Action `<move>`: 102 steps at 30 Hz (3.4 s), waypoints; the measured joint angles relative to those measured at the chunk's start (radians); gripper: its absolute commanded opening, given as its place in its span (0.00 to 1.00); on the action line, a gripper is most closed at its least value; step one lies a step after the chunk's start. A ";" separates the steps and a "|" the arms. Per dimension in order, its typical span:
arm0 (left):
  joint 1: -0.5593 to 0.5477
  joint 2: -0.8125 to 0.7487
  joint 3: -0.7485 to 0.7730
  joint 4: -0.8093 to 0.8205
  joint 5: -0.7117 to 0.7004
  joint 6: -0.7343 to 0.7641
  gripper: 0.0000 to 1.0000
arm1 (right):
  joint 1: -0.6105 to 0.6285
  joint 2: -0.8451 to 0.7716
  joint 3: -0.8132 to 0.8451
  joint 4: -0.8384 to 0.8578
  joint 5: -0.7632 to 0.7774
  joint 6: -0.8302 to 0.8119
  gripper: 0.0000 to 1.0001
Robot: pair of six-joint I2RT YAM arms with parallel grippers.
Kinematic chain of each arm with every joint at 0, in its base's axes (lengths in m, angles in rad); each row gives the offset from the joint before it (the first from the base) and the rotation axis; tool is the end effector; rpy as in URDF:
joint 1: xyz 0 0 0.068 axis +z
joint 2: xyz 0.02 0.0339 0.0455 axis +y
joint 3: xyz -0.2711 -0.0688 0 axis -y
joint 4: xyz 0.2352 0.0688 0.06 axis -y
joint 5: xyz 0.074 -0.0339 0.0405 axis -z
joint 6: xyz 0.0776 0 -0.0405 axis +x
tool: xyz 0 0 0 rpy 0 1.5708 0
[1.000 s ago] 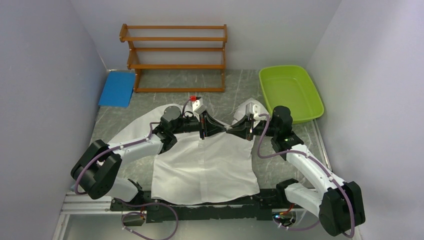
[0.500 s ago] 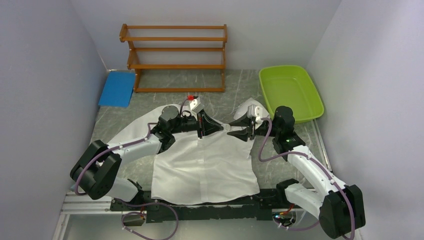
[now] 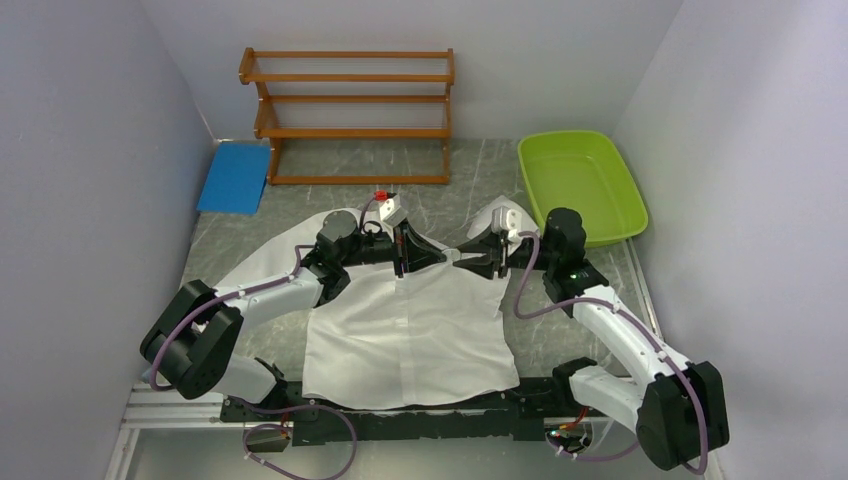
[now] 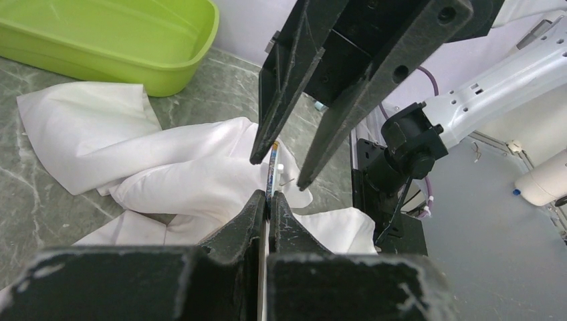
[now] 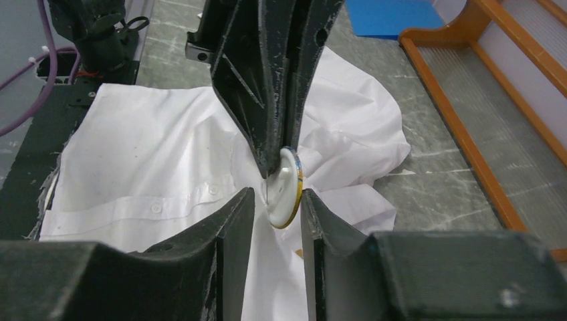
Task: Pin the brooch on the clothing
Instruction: Pin the brooch to the clothes.
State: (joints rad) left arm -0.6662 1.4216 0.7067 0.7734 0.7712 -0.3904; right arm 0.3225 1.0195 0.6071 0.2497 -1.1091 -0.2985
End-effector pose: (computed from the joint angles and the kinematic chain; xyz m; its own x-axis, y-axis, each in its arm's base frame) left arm 0.2229 -0.2440 0.2803 -0.3343 -0.0843 -0.9387 0.9332 0.1099 -0.3422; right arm 0.1911 0.1371 0.2875 0.1411 -0.0910 -0.9858 -0.9810 0.1211 -0.1516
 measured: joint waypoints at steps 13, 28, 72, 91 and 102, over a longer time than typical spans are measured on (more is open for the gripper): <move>0.005 0.000 0.000 -0.010 0.005 0.002 0.03 | 0.032 0.058 0.050 -0.035 0.030 -0.025 0.26; 0.011 0.000 0.000 -0.041 0.003 0.008 0.03 | 0.064 0.066 0.070 -0.093 0.124 -0.035 0.21; 0.001 -0.041 -0.034 -0.022 -0.063 -0.019 0.03 | 0.083 -0.045 -0.048 0.058 0.177 -0.044 0.44; 0.010 -0.043 -0.034 -0.061 -0.070 0.000 0.03 | 0.078 0.047 -0.028 0.074 0.154 -0.020 0.20; 0.007 -0.046 -0.034 -0.059 -0.069 0.001 0.03 | 0.079 0.047 -0.025 0.074 0.157 -0.016 0.29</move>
State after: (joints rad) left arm -0.6590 1.3758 0.6731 0.7143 0.7021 -0.3897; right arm 0.4011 1.0668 0.5823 0.3233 -0.9520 -0.3141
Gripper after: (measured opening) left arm 0.050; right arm 0.370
